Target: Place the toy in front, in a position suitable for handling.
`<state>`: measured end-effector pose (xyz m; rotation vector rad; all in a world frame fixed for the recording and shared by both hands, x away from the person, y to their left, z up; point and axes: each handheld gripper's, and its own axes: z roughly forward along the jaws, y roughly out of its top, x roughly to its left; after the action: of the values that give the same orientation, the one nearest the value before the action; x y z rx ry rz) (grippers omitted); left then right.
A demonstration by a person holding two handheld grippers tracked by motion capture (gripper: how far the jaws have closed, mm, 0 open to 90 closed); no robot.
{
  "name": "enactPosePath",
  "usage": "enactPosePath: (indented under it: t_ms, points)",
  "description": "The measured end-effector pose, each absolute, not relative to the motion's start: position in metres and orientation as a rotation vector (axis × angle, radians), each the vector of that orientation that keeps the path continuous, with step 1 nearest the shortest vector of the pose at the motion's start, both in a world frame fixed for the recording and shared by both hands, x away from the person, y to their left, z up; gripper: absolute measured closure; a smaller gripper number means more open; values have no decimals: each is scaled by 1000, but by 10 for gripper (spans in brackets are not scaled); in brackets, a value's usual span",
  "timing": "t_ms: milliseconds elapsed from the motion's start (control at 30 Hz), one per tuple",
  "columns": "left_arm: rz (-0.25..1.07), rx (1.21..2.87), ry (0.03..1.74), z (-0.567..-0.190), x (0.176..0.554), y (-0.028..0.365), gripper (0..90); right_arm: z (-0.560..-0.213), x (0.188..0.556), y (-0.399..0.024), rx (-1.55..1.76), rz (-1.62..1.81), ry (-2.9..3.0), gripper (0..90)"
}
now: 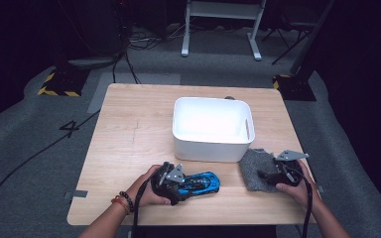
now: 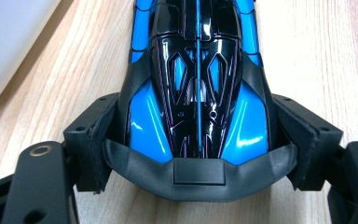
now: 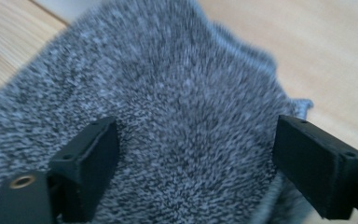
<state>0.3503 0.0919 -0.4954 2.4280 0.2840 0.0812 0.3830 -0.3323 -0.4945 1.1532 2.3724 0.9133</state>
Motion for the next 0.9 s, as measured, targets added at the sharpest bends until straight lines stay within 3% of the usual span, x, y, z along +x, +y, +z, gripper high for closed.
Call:
enactPosePath:
  t_ms: [133, 300, 467, 633, 900]
  points:
    - [85, 2417, 282, -497, 350, 92, 241, -501, 384, -338, 1154, 978, 2361, 108]
    - [83, 2407, 296, -498, 350, 91, 238, -499, 386, -337, 1134, 963, 2397, 148]
    - [82, 2391, 298, -500, 350, 92, 237, -495, 381, -335, 1035, 1005, 2461, 422]
    - [83, 2388, 298, -500, 350, 92, 236, -492, 379, -333, 1003, 1026, 2507, 639]
    - [88, 2385, 301, -500, 351, 91, 233, -492, 376, -333, 932, 1049, 2536, 761]
